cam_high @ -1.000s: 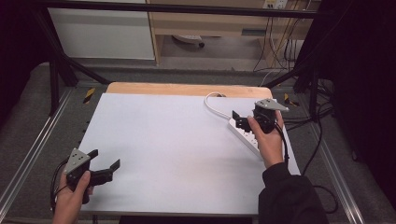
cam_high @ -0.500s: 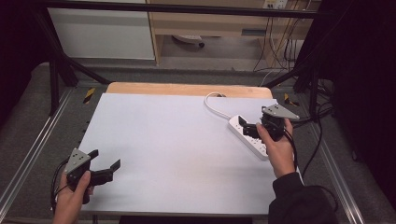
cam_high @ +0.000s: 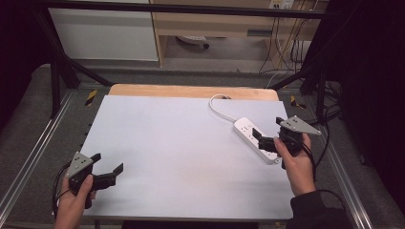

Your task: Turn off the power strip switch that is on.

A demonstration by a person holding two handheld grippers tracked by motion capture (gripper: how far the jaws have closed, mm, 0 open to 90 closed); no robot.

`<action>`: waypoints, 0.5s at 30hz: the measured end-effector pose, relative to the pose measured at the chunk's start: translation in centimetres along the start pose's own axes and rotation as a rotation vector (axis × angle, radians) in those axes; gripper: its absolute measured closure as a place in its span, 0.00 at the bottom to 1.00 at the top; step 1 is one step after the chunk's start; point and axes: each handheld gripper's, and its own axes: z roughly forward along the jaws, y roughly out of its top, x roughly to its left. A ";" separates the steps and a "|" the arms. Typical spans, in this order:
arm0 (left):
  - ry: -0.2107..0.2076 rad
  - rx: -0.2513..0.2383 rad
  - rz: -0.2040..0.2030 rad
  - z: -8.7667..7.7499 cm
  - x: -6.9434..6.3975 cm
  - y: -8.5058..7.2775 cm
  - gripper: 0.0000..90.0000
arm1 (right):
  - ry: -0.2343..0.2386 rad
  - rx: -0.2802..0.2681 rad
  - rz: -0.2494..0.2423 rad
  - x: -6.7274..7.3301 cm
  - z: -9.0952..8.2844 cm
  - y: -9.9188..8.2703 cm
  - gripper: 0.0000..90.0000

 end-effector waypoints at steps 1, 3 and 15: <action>0.000 0.000 0.000 0.0 0.0 0.0 0.07 | 0.008 0.001 0.001 -0.1 -0.3 -0.2 0.07; 0.000 0.000 0.000 0.0 0.0 0.0 0.07 | 0.018 0.002 0.010 -0.2 -0.7 -0.6 0.07; 0.000 0.000 0.002 0.0 -0.1 0.0 0.07 | 0.020 0.017 0.045 -0.5 -2.5 -3.9 0.06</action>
